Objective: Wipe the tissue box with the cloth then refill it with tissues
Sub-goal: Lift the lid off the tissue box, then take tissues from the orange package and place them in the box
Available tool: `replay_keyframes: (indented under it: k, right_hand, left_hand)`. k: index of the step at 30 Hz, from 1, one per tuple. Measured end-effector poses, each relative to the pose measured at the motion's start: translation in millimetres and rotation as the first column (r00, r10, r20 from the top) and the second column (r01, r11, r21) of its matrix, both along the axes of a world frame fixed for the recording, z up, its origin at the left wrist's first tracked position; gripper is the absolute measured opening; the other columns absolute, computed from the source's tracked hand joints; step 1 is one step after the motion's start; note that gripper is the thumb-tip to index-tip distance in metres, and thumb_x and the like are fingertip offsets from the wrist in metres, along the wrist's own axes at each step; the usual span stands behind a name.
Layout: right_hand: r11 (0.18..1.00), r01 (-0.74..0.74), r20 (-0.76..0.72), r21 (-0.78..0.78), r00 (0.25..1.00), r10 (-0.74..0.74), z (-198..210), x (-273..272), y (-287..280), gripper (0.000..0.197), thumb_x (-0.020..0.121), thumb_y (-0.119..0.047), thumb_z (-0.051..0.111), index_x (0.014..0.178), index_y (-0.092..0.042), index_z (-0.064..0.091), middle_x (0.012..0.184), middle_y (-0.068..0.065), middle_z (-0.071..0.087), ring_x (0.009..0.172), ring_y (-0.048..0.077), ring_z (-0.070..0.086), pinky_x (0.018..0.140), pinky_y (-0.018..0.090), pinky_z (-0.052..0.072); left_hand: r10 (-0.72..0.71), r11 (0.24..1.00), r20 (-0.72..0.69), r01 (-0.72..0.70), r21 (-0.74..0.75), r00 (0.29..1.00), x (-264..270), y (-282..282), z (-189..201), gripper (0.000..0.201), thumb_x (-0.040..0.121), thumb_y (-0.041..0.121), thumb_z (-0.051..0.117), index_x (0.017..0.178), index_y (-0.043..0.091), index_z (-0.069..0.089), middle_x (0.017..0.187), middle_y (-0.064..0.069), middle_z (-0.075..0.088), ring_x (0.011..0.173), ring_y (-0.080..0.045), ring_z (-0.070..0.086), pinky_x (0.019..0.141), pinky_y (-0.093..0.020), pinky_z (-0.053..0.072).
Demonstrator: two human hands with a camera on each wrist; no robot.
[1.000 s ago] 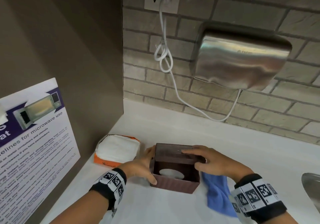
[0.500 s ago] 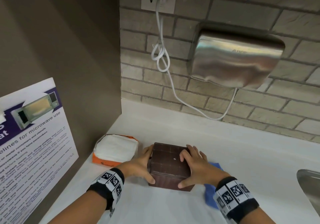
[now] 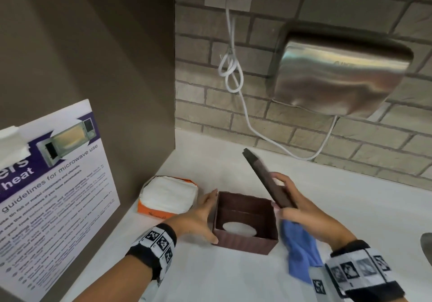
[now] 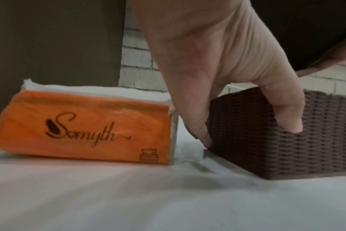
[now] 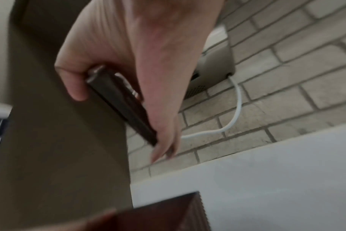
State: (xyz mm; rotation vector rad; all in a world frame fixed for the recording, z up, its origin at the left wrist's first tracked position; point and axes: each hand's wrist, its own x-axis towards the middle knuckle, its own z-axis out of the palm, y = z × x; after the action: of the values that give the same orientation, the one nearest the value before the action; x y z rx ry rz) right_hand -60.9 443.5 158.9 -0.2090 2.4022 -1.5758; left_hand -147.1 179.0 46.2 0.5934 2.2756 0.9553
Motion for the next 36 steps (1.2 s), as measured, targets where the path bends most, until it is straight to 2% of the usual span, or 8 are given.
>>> replay_keyframes:
  k: [3,6,9,17,21,30,34,36]
  right_hand:
    - [0.922,0.145,0.138,-0.358,0.985,-0.102,7,22,4,0.054,0.092,0.005,0.048,0.137,-0.025,0.045,0.128,0.002,0.064,0.115,0.024,0.063,0.089,0.044,0.056]
    - [0.981,0.111,0.16,-0.158,0.983,-0.085,0,44,1,0.032,0.088,-0.014,0.061,0.121,-0.012,0.06,0.096,0.008,0.075,0.074,0.023,0.072,0.061,0.037,0.061]
    - [0.995,-0.06,0.18,0.082,0.983,0.044,-30,61,-4,0.036,0.08,-0.041,0.071,0.108,-0.018,0.068,0.091,0.015,0.07,0.077,0.032,0.067,0.074,0.04,0.056]
    - [0.952,-0.148,0.272,0.267,0.96,0.074,-110,80,-27,0.01,0.091,-0.029,0.061,0.095,-0.027,0.071,0.096,-0.011,0.071,0.094,0.0,0.063,0.088,0.011,0.047]
    - [0.888,-0.109,0.157,0.446,0.987,0.043,-123,78,-29,0.025,0.079,-0.063,0.05,0.08,-0.042,0.063,0.079,-0.03,0.064,0.085,-0.004,0.06,0.08,0.01,0.048]
    - [0.705,0.038,-0.07,0.709,0.997,0.016,-142,77,-29,0.028,0.084,-0.055,0.056,0.093,-0.032,0.069,0.095,-0.013,0.065,0.087,0.004,0.059,0.08,0.015,0.049]
    - [0.688,0.1,-0.129,0.718,0.992,-0.01,-128,75,-52,0.068,0.078,-0.075,0.022,0.097,-0.031,0.071,0.106,-0.011,0.064,0.097,0.008,0.062,0.085,0.01,0.042]
    - [0.718,0.156,-0.224,0.679,0.975,0.0,-113,66,-80,0.044,0.091,-0.056,0.036,0.106,-0.031,0.069,0.115,-0.009,0.063,0.102,0.009,0.062,0.087,0.011,0.041]
  left_hand:
    - [0.058,0.992,0.044,-0.062,0.108,0.997,11,-15,4,0.121,0.071,0.025,0.083,0.152,0.039,-0.005,0.157,0.019,-0.007,0.145,-0.018,0.025,0.113,-0.032,0.037]
    - [0.124,0.963,0.025,-0.126,0.237,0.992,30,-35,7,0.084,0.077,0.023,0.078,0.143,0.043,0.028,0.149,0.01,0.033,0.132,-0.012,0.045,0.105,-0.033,0.047]
    - [0.205,0.932,0.051,-0.211,0.294,0.977,50,-56,6,0.06,0.086,0.019,0.069,0.136,0.041,0.046,0.124,0.012,0.06,0.115,-0.007,0.059,0.093,-0.028,0.054]
    - [0.313,0.923,0.048,-0.316,0.221,0.948,71,-103,-4,0.041,0.093,0.023,0.062,0.124,0.047,0.052,0.115,0.017,0.066,0.106,-0.005,0.063,0.096,-0.022,0.049]
    - [0.355,0.909,0.041,-0.355,0.219,0.934,68,-116,0,0.044,0.094,0.017,0.06,0.125,0.046,0.052,0.11,0.023,0.067,0.106,-0.007,0.063,0.095,-0.021,0.05]
    - [0.491,0.857,-0.077,-0.465,0.221,0.868,45,-133,20,0.04,0.094,0.018,0.059,0.13,0.036,0.056,0.113,0.017,0.069,0.109,-0.006,0.061,0.1,-0.024,0.045]
    - [0.596,0.789,-0.137,-0.547,0.278,0.791,33,-123,31,0.031,0.095,0.014,0.055,0.122,0.028,0.063,0.118,0.011,0.064,0.112,-0.006,0.057,0.088,-0.012,0.039]
    - [0.587,0.799,-0.175,-0.532,0.281,0.79,22,-113,36,0.028,0.094,0.011,0.054,0.111,0.029,0.067,0.117,0.012,0.062,0.112,-0.006,0.055,0.09,-0.014,0.038]
